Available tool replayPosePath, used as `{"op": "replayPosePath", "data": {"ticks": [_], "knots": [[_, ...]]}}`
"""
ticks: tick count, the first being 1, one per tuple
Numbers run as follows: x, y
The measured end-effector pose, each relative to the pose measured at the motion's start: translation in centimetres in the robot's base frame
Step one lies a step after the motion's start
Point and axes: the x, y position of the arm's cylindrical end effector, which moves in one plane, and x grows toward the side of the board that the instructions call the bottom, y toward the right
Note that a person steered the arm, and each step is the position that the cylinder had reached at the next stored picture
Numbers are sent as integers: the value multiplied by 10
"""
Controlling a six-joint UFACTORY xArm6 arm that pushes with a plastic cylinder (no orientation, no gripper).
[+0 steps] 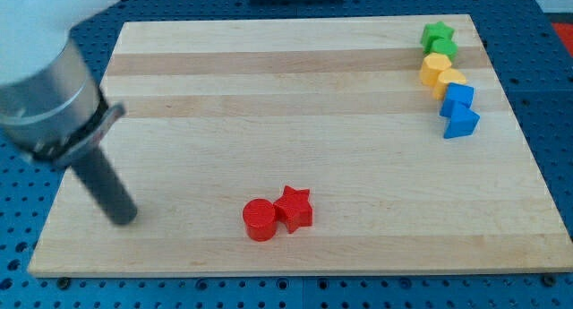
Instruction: Push the red circle to the bottom of the red star
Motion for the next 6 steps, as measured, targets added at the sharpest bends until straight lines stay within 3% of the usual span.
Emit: {"op": "replayPosePath", "data": {"ticks": [1,4,6], "knots": [[36,6],[-7,130],[-10,214]]}}
